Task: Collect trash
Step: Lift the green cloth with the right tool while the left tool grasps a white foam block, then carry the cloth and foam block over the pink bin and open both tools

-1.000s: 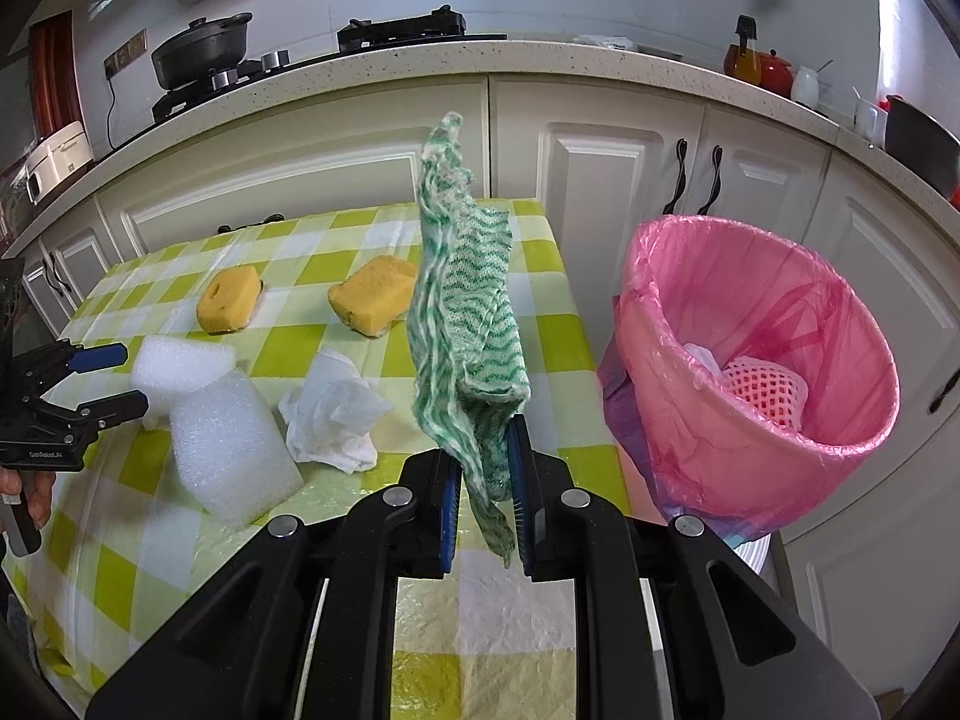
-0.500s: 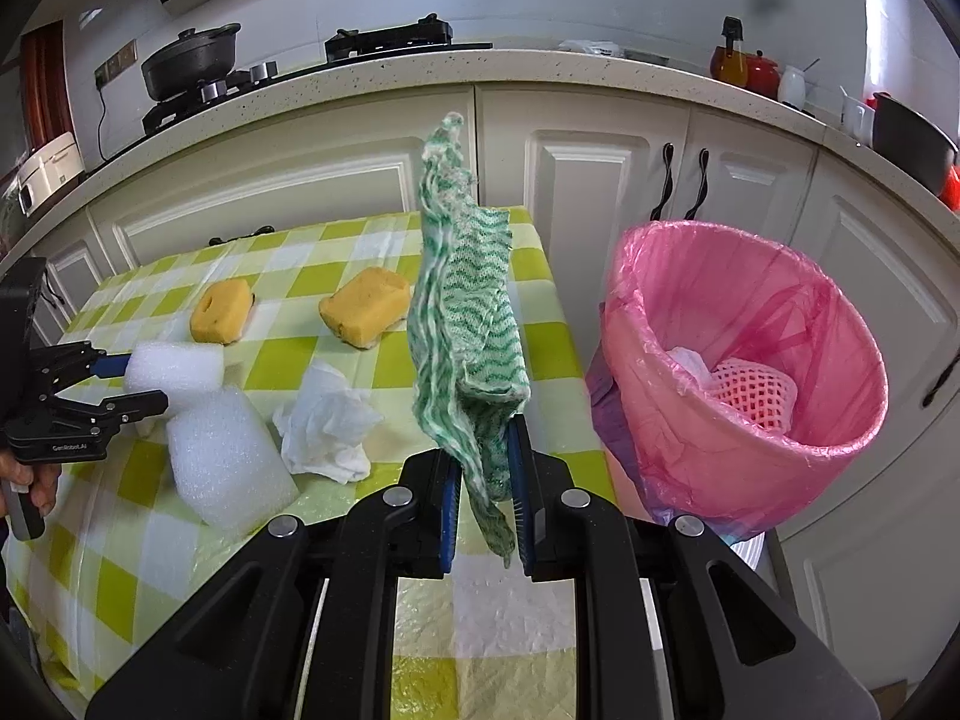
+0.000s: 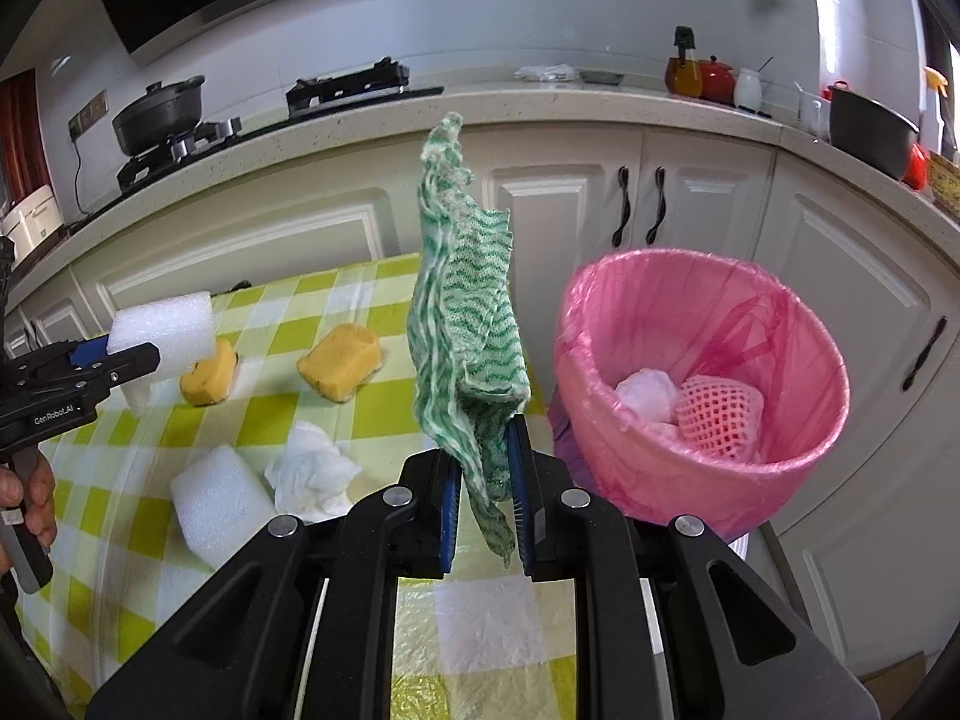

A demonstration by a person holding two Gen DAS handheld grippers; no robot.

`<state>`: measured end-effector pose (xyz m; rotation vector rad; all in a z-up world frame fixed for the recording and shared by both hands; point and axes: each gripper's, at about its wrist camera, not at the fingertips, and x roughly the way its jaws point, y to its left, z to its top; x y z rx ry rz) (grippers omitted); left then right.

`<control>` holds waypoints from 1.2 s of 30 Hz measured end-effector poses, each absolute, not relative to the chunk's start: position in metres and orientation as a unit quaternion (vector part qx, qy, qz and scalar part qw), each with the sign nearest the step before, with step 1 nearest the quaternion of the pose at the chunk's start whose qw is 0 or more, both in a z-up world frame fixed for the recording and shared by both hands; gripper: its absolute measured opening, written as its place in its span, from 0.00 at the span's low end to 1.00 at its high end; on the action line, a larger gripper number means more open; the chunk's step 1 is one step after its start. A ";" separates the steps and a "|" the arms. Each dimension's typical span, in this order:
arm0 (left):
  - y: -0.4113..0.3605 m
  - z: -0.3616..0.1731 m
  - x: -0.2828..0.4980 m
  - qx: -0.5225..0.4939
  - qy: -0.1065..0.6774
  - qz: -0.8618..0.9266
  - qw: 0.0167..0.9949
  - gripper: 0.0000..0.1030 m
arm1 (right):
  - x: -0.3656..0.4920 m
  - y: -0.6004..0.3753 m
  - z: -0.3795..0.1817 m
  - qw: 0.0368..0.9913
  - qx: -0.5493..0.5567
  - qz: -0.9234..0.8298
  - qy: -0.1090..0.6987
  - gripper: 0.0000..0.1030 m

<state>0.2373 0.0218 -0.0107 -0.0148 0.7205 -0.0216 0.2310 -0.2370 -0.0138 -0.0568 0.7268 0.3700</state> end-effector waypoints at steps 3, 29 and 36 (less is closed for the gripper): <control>0.007 -0.003 0.246 -0.002 0.345 -0.019 0.938 0.58 | 0.235 -0.245 -0.005 0.923 -0.021 0.173 0.344 0.16; -0.155 0.039 0.334 0.040 0.308 -0.132 0.941 0.58 | 0.293 -0.346 0.014 0.943 0.011 0.088 0.322 0.16; -0.185 0.037 0.362 0.025 0.318 -0.157 0.935 0.59 | 0.316 -0.367 0.011 0.942 0.014 0.074 0.327 0.16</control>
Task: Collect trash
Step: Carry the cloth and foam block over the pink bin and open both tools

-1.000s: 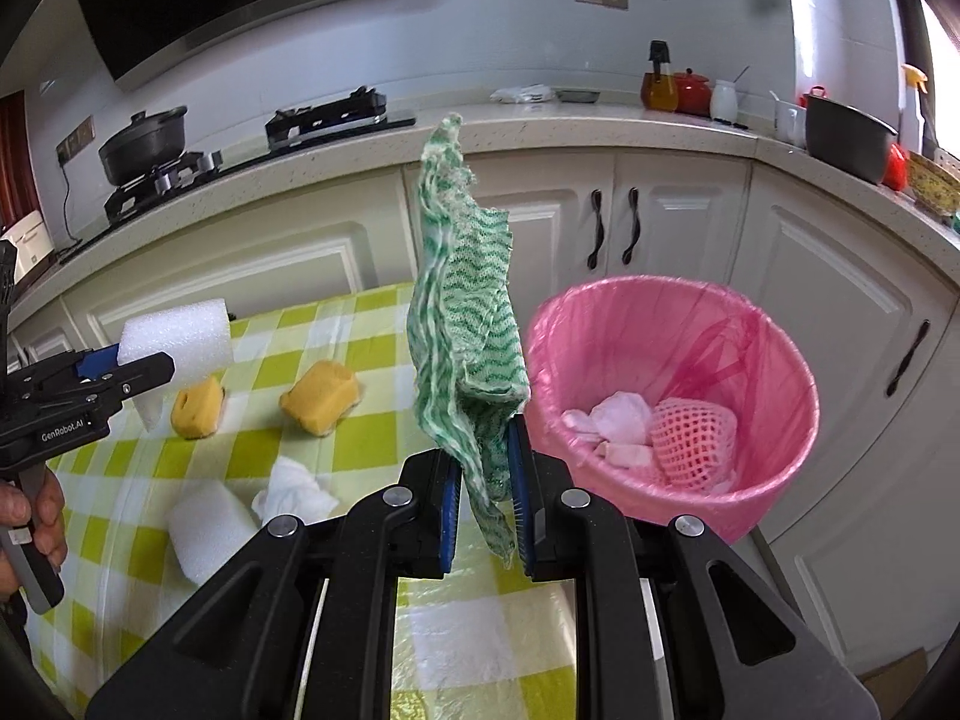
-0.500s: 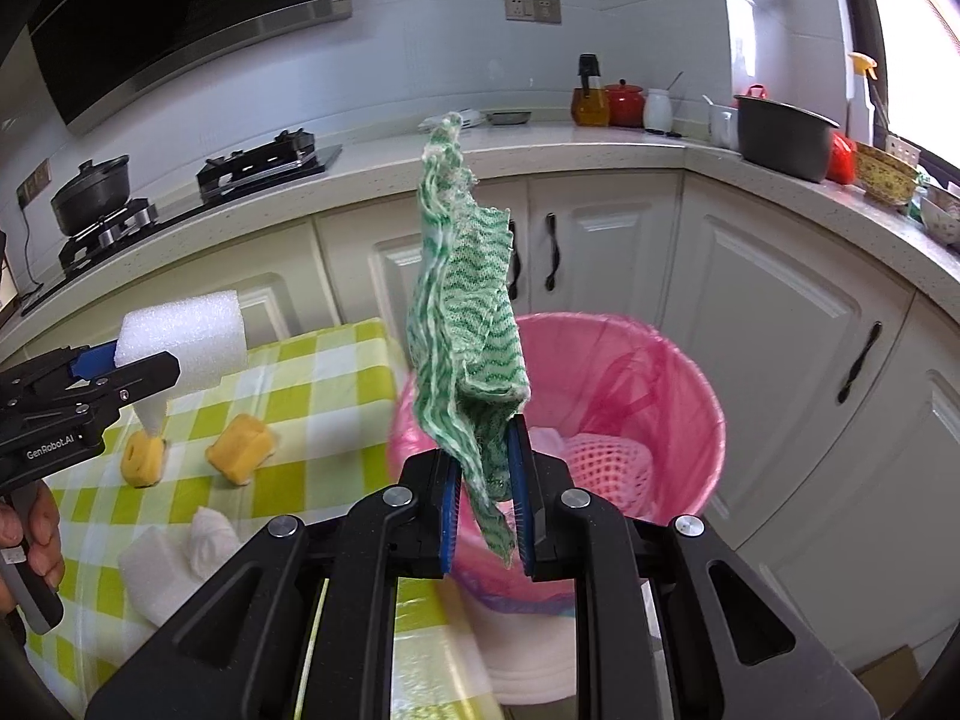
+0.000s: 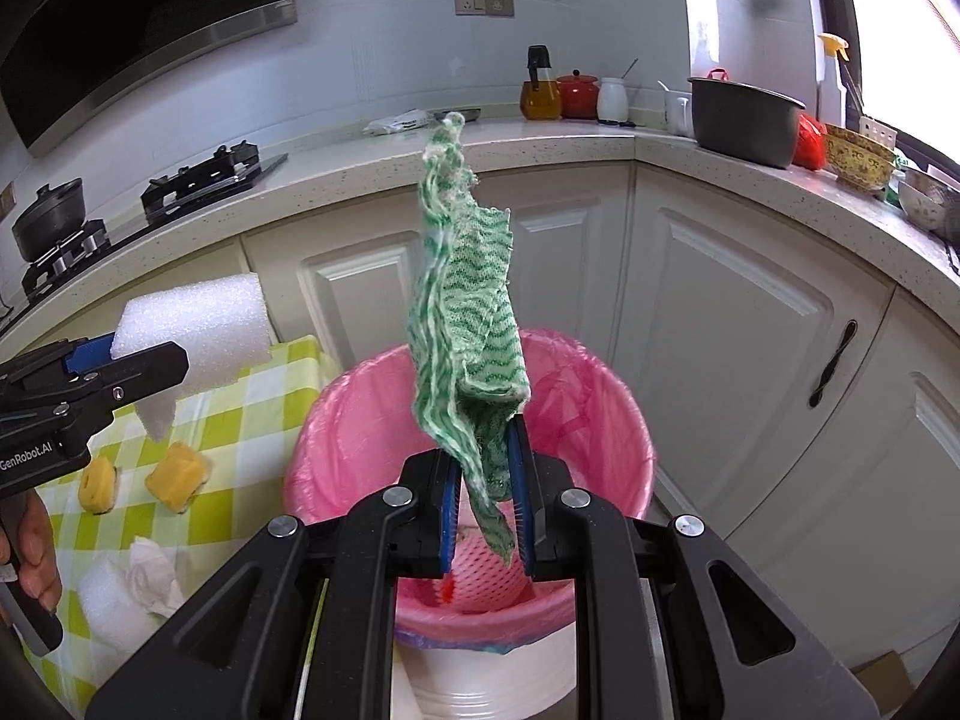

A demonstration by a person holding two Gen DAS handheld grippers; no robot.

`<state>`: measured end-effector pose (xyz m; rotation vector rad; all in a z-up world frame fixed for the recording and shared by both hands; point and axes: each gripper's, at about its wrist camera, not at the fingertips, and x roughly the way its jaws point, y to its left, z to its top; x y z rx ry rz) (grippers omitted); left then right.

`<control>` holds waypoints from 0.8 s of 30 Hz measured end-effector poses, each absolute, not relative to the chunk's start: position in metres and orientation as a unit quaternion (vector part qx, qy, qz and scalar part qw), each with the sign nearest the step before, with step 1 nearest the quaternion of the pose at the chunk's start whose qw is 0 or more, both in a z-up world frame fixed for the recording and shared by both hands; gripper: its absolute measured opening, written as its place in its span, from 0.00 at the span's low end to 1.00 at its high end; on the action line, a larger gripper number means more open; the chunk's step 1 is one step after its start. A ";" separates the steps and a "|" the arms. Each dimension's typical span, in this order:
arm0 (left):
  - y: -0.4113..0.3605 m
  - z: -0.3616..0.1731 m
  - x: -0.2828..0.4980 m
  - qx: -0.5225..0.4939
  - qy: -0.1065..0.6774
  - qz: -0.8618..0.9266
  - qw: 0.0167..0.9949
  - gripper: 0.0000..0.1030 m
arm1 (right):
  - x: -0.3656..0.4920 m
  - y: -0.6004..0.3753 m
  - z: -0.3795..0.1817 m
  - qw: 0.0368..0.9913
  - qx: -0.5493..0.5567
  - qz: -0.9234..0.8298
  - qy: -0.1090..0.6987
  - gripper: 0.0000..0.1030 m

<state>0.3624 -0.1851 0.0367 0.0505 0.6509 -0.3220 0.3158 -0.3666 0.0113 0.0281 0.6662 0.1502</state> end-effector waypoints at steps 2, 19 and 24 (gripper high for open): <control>-0.195 0.035 0.374 0.021 0.324 -0.165 0.931 0.59 | 0.324 -0.372 0.010 0.942 0.015 0.069 0.329 0.16; -0.243 0.019 0.426 0.027 0.357 -0.185 0.915 0.69 | 0.364 -0.397 0.001 0.937 0.009 0.045 0.347 0.23; -0.237 0.016 0.425 0.022 0.360 -0.182 0.915 0.69 | 0.363 -0.400 -0.002 0.936 0.011 0.040 0.349 0.26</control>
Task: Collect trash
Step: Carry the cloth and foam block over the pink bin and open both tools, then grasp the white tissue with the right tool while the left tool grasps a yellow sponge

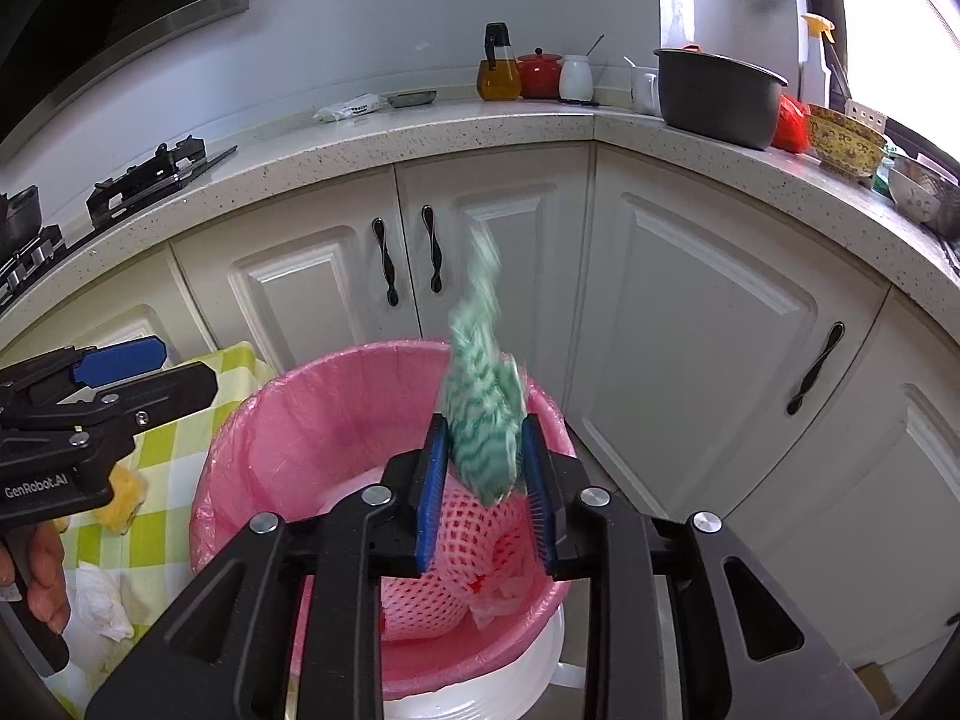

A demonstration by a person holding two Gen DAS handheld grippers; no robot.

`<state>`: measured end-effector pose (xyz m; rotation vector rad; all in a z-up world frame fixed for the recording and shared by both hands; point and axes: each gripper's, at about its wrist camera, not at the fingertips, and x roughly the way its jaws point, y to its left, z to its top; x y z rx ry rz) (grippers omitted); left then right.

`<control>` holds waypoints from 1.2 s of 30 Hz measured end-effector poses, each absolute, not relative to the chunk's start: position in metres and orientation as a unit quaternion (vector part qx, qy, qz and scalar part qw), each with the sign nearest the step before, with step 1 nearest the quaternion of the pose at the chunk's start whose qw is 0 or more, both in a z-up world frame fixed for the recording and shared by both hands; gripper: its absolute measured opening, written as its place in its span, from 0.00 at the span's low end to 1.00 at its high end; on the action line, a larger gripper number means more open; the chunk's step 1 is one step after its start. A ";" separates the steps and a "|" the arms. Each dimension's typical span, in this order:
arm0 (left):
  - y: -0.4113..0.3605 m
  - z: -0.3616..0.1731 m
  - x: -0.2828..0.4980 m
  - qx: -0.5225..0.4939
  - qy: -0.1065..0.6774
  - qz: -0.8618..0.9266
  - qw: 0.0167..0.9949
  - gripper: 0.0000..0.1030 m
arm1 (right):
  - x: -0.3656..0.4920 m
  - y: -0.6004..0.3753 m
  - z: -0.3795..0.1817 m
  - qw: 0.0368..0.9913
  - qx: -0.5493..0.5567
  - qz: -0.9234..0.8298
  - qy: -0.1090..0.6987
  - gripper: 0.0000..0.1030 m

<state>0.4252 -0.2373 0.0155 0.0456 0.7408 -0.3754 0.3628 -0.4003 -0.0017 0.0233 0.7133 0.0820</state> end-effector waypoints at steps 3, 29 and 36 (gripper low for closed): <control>-0.233 0.016 0.422 0.023 0.358 -0.178 0.916 0.69 | 0.362 -0.400 -0.004 0.935 0.014 0.039 0.351 0.26; -0.087 0.024 0.329 -0.023 0.331 -0.084 0.940 0.78 | 0.275 -0.342 0.008 0.944 0.029 0.067 0.323 0.71; -0.027 0.011 0.301 -0.054 0.336 -0.039 0.940 0.80 | 0.252 -0.303 0.000 0.937 0.017 0.102 0.335 0.78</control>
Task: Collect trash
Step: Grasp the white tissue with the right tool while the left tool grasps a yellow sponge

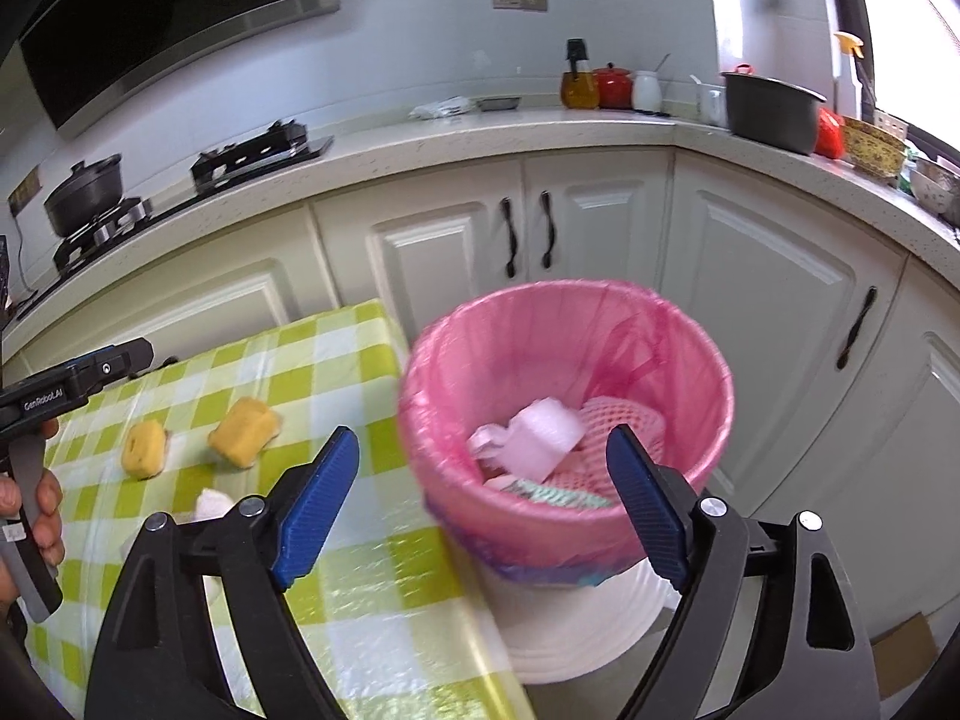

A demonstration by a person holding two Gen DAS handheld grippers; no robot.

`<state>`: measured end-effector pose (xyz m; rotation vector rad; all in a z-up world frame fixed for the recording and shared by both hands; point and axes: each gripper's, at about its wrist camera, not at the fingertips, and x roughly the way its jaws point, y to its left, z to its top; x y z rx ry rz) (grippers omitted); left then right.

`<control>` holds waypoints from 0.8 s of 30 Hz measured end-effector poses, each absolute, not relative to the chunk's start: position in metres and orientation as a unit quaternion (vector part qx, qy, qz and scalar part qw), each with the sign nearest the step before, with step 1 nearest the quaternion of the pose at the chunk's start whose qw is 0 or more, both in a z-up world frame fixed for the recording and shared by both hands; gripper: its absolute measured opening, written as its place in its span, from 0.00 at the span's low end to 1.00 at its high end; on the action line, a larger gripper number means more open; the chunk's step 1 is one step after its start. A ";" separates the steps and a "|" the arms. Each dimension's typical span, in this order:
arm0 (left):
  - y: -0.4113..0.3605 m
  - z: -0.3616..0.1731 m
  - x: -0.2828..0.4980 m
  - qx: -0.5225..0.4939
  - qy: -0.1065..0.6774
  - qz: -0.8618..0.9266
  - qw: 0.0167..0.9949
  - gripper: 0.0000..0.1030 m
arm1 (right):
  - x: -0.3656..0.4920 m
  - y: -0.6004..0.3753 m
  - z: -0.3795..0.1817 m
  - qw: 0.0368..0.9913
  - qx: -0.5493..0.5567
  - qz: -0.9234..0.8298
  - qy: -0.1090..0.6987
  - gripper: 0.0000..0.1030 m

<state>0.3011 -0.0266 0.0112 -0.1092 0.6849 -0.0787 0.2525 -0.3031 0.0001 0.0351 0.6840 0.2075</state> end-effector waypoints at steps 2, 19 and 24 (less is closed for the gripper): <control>-0.011 0.006 0.293 -0.064 0.339 -0.027 0.938 0.80 | 0.248 -0.290 -0.003 0.933 0.015 0.113 0.341 0.79; 0.080 -0.026 0.266 -0.101 0.358 0.045 0.927 0.84 | 0.233 -0.178 -0.038 0.897 -0.012 0.202 0.393 0.81; 0.095 -0.040 0.267 -0.106 0.368 0.055 0.922 0.84 | 0.239 -0.157 -0.050 0.885 -0.015 0.213 0.414 0.81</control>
